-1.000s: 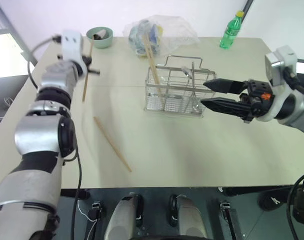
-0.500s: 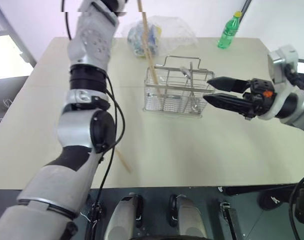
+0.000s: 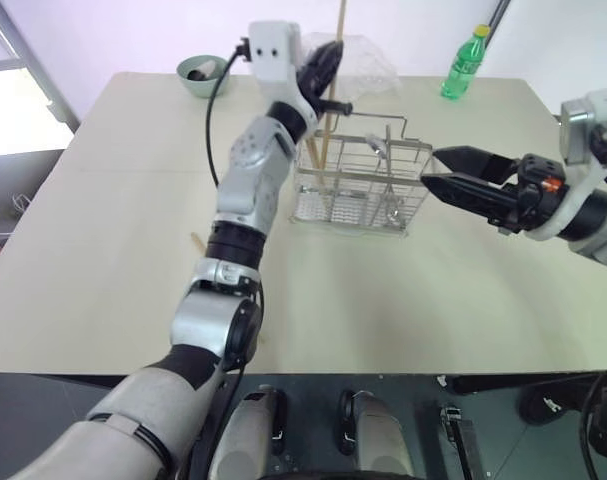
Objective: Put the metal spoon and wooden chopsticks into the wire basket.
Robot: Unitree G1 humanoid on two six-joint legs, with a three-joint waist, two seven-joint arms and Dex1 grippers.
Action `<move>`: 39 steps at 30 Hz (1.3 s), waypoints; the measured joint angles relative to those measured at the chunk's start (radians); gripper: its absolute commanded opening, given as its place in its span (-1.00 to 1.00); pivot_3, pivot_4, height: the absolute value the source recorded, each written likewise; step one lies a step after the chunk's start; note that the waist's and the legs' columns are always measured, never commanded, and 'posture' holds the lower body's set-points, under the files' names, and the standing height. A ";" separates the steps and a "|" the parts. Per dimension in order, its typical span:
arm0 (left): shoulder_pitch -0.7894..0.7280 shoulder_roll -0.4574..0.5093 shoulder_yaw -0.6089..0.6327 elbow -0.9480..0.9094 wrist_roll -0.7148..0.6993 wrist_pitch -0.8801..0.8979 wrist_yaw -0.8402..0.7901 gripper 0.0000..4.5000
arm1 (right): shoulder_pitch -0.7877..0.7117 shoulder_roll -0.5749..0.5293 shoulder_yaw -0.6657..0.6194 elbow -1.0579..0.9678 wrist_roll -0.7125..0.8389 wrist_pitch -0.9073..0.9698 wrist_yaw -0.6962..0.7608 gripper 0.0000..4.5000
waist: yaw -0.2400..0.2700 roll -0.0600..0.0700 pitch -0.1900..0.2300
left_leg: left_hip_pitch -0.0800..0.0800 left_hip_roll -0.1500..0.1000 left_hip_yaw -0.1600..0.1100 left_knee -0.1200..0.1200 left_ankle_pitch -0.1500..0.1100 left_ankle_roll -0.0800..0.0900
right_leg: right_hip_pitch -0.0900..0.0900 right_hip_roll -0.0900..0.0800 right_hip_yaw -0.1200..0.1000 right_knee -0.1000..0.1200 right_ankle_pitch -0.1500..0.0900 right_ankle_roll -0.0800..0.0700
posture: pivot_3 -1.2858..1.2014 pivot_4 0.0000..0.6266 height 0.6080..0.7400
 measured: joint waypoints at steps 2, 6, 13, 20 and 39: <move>0.022 -0.006 -0.004 -0.052 0.001 0.000 0.022 -0.04 | 0.000 0.000 0.000 0.001 0.006 0.000 -0.004 0.59 | 0.003 0.000 0.000 | 0.000 0.000 0.000 0.000 0.000 0.000 | 0.000 0.000 0.000 0.000 0.000 0.000 | 0.03 -0.52 0.19; 0.033 -0.006 -0.007 -0.160 0.002 0.024 0.051 0.87 | -0.003 0.001 0.000 0.020 0.007 -0.001 -0.007 0.59 | 0.006 0.000 0.000 | -0.001 0.000 0.000 0.002 -0.001 0.002 | 0.000 0.000 0.000 0.000 0.000 0.000 | 0.03 -0.52 0.19; 0.022 0.075 0.008 -0.434 -0.056 0.383 0.175 0.97 | -0.007 0.013 0.015 0.035 -0.004 -0.015 -0.004 0.59 | 0.002 0.000 0.000 | -0.003 0.001 -0.001 0.009 -0.003 0.005 | 0.001 0.002 0.000 0.002 0.000 0.000 | 0.03 -0.52 0.19; -0.047 0.148 0.310 -0.532 0.006 1.171 0.624 0.97 | -0.007 0.018 0.048 0.066 -0.048 -0.058 0.039 0.59 | 0.003 0.001 0.000 | -0.002 0.001 -0.001 0.010 -0.003 0.005 | 0.002 0.004 0.000 0.003 0.000 0.002 | 0.03 -0.52 0.19; 0.258 -0.058 0.474 -0.780 0.195 1.546 0.814 0.97 | -0.020 0.040 0.106 0.104 -0.104 -0.088 0.091 0.59 | 0.006 0.000 -0.001 | -0.004 0.000 -0.002 0.011 -0.001 -0.005 | 0.001 0.002 0.000 0.002 0.002 0.004 | 0.03 -0.52 0.19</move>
